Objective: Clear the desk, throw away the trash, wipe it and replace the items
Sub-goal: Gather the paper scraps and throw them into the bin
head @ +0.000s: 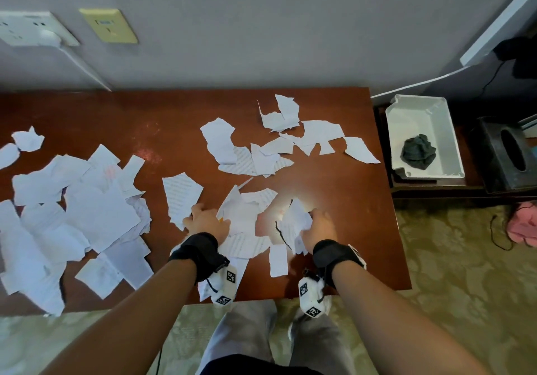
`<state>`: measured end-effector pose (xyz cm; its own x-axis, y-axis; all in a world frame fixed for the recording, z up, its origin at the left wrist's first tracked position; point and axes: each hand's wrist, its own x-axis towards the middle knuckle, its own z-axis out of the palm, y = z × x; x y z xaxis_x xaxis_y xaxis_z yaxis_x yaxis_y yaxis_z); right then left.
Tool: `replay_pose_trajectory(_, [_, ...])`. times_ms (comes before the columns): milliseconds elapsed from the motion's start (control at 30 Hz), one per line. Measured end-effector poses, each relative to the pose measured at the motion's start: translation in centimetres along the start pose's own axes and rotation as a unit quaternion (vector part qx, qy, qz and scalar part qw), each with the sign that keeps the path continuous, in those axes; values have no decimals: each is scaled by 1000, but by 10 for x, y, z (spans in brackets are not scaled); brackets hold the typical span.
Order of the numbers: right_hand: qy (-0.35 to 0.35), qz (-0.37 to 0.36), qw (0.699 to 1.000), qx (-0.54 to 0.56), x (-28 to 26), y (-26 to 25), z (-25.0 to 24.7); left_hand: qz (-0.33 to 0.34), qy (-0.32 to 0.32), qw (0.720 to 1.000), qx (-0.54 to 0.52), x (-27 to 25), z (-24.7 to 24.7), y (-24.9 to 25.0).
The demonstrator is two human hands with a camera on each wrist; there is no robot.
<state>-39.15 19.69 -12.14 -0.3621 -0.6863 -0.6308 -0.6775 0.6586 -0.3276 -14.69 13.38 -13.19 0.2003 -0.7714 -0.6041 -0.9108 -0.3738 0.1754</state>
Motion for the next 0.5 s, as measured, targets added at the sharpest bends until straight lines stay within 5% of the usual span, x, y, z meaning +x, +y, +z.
replay_pose_trajectory(500, [1,62,992,107,-22,6,-27,31,-10,998,-48,-9,6,-1])
